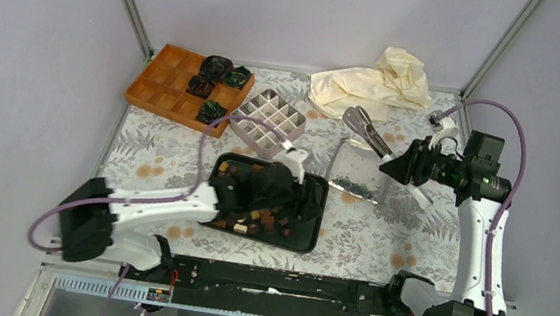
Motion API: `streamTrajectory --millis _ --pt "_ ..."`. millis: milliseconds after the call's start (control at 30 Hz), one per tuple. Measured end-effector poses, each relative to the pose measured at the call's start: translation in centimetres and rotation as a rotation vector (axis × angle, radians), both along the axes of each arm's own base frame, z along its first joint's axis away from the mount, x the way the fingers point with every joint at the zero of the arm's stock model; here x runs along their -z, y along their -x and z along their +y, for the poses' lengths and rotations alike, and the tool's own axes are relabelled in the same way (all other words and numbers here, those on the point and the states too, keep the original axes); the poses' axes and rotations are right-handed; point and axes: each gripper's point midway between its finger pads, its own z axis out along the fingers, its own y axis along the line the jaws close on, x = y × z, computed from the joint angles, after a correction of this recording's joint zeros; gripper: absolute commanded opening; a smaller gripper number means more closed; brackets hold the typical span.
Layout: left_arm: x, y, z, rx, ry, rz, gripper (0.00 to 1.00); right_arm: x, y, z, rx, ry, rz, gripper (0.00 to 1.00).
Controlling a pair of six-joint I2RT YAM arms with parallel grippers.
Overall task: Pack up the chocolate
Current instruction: Adjust the plate at the center of the board.
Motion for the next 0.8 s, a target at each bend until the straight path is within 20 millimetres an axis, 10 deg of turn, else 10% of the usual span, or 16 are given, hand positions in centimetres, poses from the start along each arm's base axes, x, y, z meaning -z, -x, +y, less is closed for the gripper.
streamTrajectory --millis 200,467,800 --pt "-4.7 -0.9 5.2 -0.131 0.132 -0.184 0.97 1.2 0.3 -0.4 -0.069 0.071 -0.022 0.42" --pt "-5.7 -2.4 11.4 -0.359 0.268 -0.24 0.98 5.6 2.0 0.6 -0.296 0.267 -0.016 0.43" --pt "-4.3 -2.8 13.3 -0.477 0.321 -0.196 0.95 9.6 4.3 2.8 -0.533 0.525 -0.043 0.43"
